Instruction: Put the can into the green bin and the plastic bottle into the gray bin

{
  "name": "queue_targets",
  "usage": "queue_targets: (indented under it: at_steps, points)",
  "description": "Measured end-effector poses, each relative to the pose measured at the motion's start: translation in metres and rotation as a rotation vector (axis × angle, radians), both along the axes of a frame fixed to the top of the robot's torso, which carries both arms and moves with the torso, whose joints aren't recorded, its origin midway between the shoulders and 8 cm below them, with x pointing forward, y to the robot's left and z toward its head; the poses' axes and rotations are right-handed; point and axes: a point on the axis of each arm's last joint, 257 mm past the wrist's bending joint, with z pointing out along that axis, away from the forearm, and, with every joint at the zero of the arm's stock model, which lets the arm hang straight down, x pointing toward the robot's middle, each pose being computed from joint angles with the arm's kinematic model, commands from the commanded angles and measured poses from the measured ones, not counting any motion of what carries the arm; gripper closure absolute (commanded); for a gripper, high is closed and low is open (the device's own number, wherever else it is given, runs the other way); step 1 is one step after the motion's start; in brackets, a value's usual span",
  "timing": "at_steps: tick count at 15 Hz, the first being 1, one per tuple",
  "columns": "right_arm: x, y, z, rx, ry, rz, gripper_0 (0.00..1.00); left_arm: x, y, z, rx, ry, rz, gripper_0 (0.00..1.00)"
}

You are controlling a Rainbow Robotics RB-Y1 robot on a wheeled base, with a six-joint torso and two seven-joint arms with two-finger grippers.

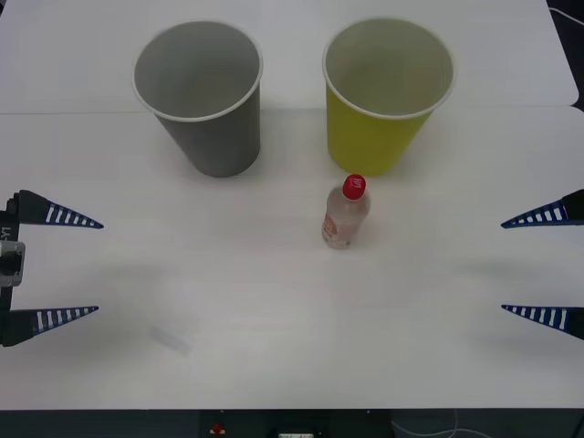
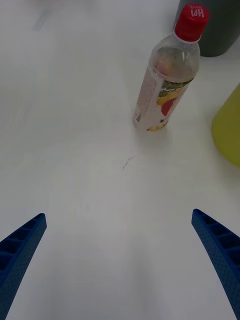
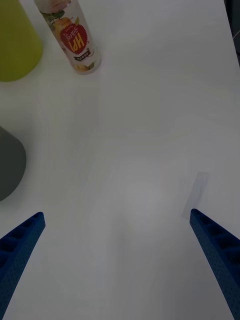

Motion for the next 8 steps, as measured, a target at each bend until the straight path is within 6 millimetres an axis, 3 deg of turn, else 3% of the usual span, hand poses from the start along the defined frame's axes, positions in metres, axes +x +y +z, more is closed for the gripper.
queue_targets:
  at_steps: [8]
  points:
    - [-0.0028,0.0018,0.0043,0.043,0.007,-0.009,0.0,0.0,0.0,0.0,0.0,0.0,0.0,0.0]
